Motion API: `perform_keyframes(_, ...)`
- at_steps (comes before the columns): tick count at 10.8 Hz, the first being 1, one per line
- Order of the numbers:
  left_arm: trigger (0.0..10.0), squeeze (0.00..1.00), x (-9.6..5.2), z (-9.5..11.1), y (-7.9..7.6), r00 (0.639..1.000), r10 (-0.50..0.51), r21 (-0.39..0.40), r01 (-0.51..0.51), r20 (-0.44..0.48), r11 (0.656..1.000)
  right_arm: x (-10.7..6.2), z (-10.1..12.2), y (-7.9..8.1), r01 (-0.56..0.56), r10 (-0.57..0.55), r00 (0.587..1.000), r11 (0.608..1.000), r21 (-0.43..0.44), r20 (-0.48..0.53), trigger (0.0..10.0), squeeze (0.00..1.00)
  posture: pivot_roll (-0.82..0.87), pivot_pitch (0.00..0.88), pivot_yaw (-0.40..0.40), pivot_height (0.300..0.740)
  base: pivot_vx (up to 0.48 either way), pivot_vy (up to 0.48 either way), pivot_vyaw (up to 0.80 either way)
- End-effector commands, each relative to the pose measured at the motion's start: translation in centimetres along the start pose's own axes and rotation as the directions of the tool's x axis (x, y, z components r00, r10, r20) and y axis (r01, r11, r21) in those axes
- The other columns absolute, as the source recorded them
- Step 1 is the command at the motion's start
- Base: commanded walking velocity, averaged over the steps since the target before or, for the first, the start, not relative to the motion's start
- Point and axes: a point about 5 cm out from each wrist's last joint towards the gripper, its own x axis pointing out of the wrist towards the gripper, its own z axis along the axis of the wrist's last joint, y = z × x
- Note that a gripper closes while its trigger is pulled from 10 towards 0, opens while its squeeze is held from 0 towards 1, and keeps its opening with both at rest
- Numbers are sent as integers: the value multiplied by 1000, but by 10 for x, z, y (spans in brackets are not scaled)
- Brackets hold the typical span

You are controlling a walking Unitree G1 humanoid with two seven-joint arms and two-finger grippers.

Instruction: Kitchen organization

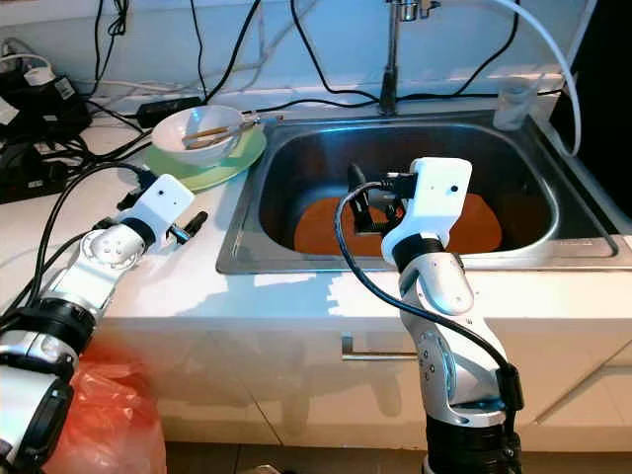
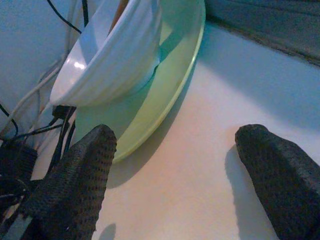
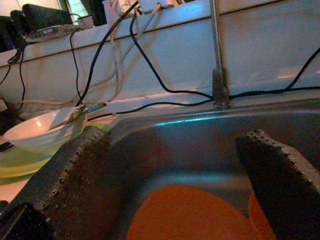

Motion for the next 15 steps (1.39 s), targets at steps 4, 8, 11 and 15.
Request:
perform_keyframes(4, 10000, 0, 5, 1, 13, 998, 26, 125, -20, -53, 992, -3, 1, 5, -7, 7, 1000, 1000, 8, -11, 10000, 0, -51, 0, 112, 740, 0, 0, 0)
perform_keyframes(8, 10000, 0, 10, 12, 21, 995, 92, 73, -88, -49, 993, -3, 2, 4, -4, 4, 1000, 1000, 5, -14, 10000, 0, -55, 0, 109, 740, 0, 0, 0)
perform_keyframes(11, 10000, 0, 12, 14, 15, 994, 95, 56, -92, -54, 994, -4, 2, 5, -1, 2, 1000, 1000, 4, -13, 10000, 0, -61, 0, 111, 740, 0, 0, 0)
perform_keyframes(15, 10000, 0, 15, 20, 16, 991, 117, 132, -108, -64, 985, -5, 3, 3, 7, -7, 1000, 1000, -1, -13, 10000, 0, -75, 0, 114, 740, 0, 0, 0)
